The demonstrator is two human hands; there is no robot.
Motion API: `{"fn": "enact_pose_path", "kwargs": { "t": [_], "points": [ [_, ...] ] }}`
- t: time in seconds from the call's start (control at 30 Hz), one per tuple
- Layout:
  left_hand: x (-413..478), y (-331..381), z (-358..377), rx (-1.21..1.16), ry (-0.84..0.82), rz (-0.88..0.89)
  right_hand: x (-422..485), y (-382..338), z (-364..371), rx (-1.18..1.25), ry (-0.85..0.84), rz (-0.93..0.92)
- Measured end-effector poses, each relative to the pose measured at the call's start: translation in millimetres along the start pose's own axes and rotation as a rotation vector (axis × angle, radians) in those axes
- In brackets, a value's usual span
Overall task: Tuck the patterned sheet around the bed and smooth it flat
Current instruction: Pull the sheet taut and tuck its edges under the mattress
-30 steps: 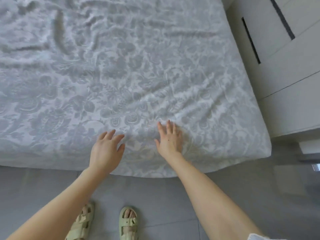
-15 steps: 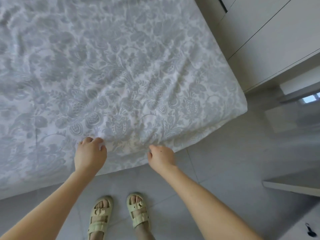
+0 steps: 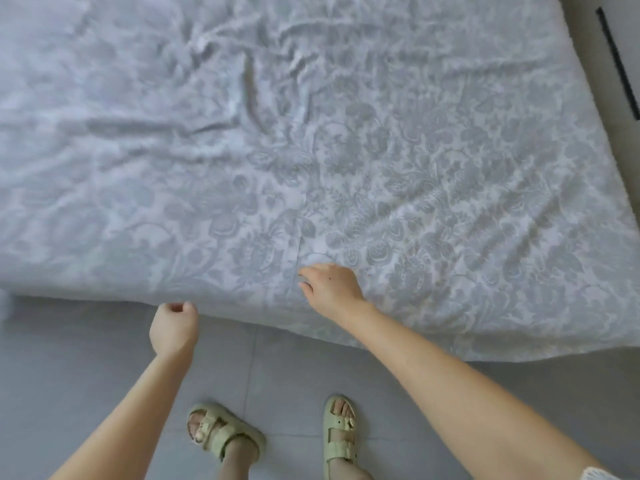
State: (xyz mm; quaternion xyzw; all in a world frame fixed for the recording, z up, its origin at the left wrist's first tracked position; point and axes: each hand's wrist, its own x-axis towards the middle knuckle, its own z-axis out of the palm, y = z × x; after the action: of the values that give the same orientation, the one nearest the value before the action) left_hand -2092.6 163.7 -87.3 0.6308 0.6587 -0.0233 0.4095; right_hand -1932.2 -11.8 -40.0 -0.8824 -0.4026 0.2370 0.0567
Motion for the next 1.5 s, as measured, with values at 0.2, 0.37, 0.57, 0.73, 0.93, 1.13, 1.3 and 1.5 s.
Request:
{"fn": "enact_pose_path", "kwargs": {
  "t": [0.2,0.37,0.57,0.73,0.93,1.13,1.3,1.5],
  "points": [
    [99,-32,-125,-0.505,0.092,-0.221,96,-143,12,-0.118,-0.024,-0.172],
    [169,-49,-207,-0.804,0.159,-0.301,170,-253,18,-0.157,-0.017,-0.323],
    [261,-51,-274,-0.95,0.16,-0.39,272,-370,14,-0.221,-0.012,-0.508],
    [352,-50,-321,-1.113,0.128,-0.507,359,-459,24,-0.255,-0.098,-0.597],
    [442,-55,-375,-1.357,0.167,-0.526,433,-548,52,-0.293,-0.143,-0.685],
    [515,-79,-434,-1.513,0.113,-0.592,492,-662,82,-0.206,0.019,-1.003],
    [561,-101,-460,-1.58,-0.005,-0.751,541,-769,110,-0.336,-0.204,-0.907],
    [583,-127,-462,-1.518,-0.253,-0.917,581,-808,142,-0.771,-0.733,-0.457]
  ]
}}
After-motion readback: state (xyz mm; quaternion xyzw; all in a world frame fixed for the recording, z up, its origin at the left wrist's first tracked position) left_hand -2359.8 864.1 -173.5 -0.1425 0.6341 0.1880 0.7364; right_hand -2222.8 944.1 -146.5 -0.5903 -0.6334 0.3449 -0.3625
